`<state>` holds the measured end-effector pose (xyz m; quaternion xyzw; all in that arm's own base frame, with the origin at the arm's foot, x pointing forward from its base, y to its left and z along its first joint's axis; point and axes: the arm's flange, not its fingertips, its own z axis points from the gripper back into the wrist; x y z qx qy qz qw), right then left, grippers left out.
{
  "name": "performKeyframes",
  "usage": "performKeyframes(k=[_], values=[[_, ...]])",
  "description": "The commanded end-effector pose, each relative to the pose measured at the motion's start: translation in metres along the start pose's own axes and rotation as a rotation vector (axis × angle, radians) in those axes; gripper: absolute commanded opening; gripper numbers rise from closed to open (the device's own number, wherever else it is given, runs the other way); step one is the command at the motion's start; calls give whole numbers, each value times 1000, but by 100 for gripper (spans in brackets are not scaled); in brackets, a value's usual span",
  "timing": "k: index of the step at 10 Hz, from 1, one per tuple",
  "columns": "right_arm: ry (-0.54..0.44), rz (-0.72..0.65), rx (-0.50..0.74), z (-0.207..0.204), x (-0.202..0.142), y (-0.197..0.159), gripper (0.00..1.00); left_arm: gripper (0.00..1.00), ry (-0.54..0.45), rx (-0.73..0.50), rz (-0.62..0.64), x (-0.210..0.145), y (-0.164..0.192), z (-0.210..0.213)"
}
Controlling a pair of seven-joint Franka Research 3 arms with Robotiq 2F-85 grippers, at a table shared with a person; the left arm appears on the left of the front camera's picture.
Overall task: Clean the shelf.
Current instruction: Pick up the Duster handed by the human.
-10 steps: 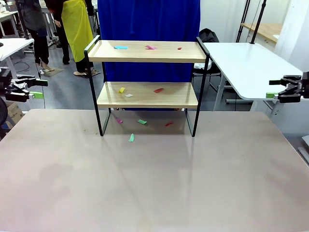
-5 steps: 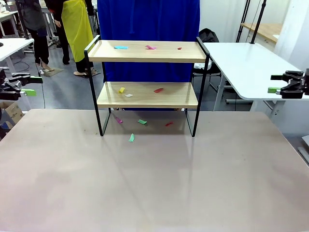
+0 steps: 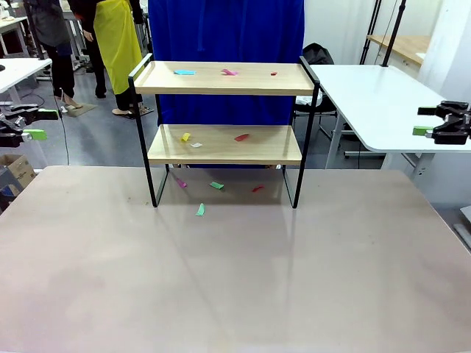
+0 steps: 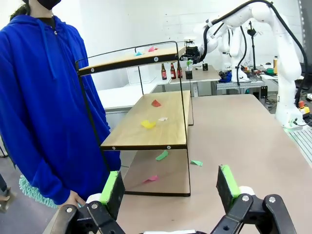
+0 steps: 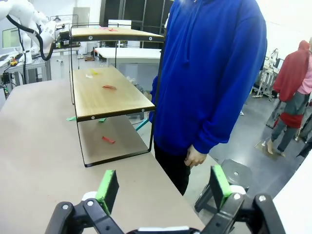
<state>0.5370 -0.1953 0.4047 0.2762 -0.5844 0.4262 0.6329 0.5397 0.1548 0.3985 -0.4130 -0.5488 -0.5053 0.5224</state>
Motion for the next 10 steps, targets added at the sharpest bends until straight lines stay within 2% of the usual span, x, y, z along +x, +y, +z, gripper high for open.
performKeyframes(k=[1, 10], values=[[0, 0, 2, -1, 0, 0, 100, 100, 6, 2, 0, 0, 0, 0], [0, 0, 2, -1, 0, 0, 100, 100, 6, 2, 0, 0, 0, 0]])
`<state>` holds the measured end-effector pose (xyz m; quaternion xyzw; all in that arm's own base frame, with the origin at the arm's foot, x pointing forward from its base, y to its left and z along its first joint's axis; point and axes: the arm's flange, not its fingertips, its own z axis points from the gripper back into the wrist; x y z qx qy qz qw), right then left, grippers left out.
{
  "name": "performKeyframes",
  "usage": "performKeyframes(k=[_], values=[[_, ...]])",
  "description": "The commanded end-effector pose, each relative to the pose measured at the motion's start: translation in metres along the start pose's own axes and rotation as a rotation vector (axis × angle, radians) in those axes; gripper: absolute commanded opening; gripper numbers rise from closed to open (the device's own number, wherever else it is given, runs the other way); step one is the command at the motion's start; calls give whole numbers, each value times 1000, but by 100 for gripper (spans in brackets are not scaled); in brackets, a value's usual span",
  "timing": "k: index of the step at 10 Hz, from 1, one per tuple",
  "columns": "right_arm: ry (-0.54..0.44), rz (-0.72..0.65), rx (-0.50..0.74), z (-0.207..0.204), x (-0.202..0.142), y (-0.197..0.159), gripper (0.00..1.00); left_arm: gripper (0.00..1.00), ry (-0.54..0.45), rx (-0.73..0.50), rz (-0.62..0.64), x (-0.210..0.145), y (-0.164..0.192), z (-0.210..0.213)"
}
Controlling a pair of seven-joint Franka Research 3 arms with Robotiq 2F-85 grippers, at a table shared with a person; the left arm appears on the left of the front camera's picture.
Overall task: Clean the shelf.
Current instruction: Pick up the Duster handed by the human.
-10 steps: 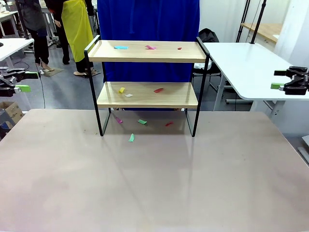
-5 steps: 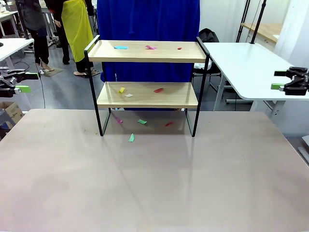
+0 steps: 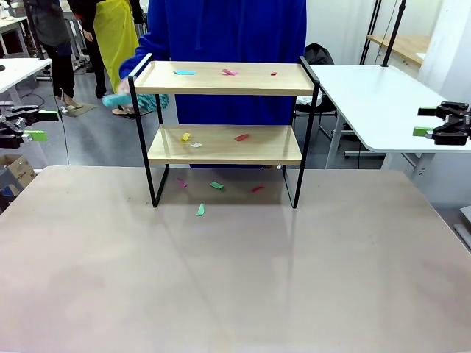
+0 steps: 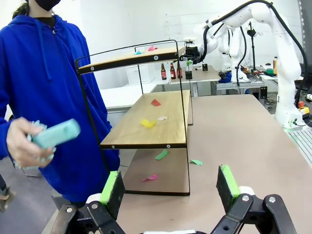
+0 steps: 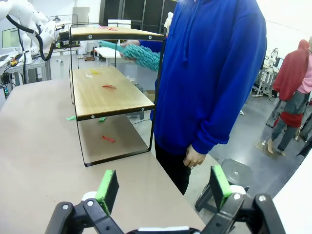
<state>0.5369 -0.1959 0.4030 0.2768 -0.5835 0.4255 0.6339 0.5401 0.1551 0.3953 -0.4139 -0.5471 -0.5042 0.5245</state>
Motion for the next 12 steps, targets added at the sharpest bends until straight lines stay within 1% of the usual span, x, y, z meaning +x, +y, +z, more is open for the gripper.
performKeyframes(k=[1, 12], values=[[-2, 4, 2, -1, 2, 0, 100, 100, 4, 2, -6, 3, 0, 0], [-2, 4, 2, -1, 2, 0, 100, 100, 4, 2, -6, 3, 0, 0]])
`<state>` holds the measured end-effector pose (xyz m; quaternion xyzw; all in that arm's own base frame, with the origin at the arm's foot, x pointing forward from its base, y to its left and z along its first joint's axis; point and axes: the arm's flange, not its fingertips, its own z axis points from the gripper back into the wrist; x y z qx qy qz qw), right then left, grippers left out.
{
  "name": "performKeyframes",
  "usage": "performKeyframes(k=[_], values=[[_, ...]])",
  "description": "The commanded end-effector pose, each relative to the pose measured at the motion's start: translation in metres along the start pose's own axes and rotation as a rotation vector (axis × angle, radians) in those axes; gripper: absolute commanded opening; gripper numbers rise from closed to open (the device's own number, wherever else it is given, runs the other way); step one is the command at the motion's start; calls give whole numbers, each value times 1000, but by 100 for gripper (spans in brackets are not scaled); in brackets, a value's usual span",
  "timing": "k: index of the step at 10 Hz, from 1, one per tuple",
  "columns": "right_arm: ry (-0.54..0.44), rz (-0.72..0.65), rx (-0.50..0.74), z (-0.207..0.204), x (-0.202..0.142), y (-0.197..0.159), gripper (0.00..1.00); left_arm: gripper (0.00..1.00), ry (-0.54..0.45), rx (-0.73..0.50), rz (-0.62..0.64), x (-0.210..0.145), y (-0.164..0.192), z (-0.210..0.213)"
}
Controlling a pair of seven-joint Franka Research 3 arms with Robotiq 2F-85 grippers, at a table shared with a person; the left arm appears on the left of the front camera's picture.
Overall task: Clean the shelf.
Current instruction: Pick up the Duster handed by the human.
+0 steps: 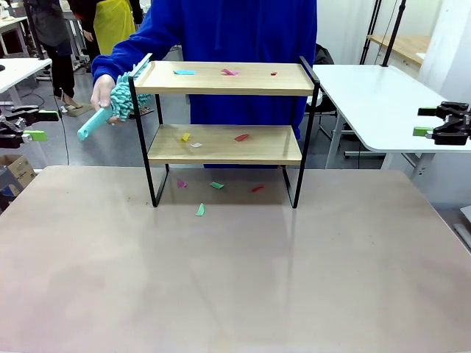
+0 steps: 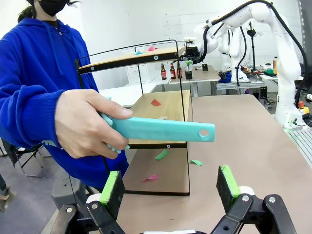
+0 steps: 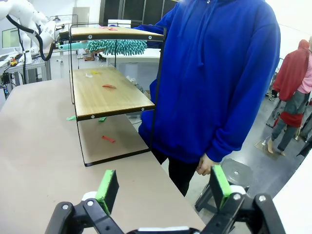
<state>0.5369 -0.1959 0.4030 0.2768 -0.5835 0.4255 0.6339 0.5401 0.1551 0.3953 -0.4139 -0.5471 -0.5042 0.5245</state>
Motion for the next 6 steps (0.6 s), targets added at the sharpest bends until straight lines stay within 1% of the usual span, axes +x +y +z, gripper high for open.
performKeyframes(k=[1, 4, 5, 6], values=[[-2, 4, 2, -1, 2, 0, 100, 100, 4, 2, -6, 3, 0, 0], [-2, 4, 2, -1, 2, 0, 100, 100, 0, 0, 0, 0, 0, 0], [-2, 4, 2, -1, 2, 0, 100, 100, 45, 37, 42, 20, 4, 0], [-2, 4, 2, -1, 2, 0, 100, 100, 93, 61, 78, 51, 8, 2]])
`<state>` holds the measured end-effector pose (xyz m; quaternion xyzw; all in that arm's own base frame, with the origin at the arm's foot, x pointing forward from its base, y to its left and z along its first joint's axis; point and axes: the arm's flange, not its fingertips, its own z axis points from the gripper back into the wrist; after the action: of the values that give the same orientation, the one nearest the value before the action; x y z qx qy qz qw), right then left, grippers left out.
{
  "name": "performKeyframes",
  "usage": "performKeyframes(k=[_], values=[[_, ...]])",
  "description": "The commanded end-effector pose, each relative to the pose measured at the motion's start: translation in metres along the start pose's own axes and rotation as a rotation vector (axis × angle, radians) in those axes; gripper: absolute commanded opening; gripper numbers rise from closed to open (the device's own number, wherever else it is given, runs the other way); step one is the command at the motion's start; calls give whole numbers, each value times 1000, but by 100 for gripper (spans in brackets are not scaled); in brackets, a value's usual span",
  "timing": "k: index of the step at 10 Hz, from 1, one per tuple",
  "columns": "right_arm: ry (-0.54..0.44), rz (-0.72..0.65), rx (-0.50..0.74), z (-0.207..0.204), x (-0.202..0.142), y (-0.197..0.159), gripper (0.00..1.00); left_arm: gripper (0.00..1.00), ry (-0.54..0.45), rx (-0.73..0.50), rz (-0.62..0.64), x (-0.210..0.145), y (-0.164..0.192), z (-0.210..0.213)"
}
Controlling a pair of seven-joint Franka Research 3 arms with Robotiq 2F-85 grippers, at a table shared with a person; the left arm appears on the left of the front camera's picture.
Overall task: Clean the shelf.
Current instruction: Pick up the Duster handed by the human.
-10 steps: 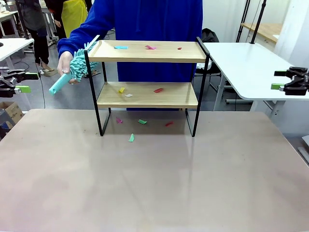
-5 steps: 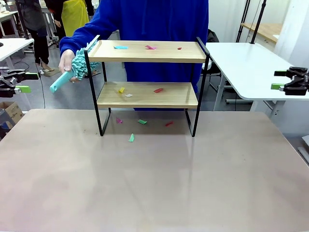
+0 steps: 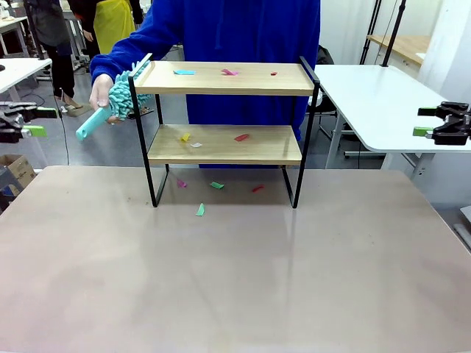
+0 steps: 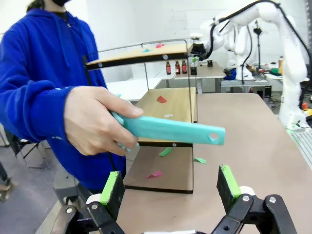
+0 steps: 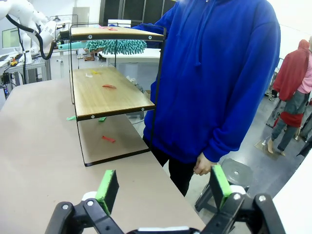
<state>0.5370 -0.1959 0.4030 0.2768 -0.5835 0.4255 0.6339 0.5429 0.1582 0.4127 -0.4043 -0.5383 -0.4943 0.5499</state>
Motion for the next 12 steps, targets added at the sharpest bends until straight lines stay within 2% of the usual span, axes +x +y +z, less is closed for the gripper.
performKeyframes(k=[1, 3, 4, 5, 6, 7, 9, 10, 11, 12], values=[[-2, 4, 2, -1, 2, 0, 100, 100, 106, 40, 93, 53, 8, -1], [-2, 4, 2, -1, 2, 0, 100, 100, 321, 134, 197, 118, 4, -11], [-2, 4, 2, -1, 2, 0, 100, 100, 399, 122, 154, 146, -5, -16], [-2, 4, 2, -1, 2, 0, 100, 100, 568, 194, 230, 173, -13, -24], [-2, 4, 2, -1, 2, 0, 100, 100, 617, 315, 311, 194, -24, -35], [-2, 4, 2, -1, 2, 0, 100, 100, 710, 437, 408, 214, -39, -49], [-2, 4, 2, -1, 2, 0, 100, 100, 823, 606, 479, 231, -64, -86], [-2, 4, 2, -1, 2, 0, 100, 100, 863, 669, 450, 228, -66, -108], [-2, 4, 2, -1, 2, 0, 100, 100, 867, 698, 467, 224, -68, -124], [-2, 4, 2, -1, 2, 0, 100, 100, 879, 641, 471, 219, -71, -130]])
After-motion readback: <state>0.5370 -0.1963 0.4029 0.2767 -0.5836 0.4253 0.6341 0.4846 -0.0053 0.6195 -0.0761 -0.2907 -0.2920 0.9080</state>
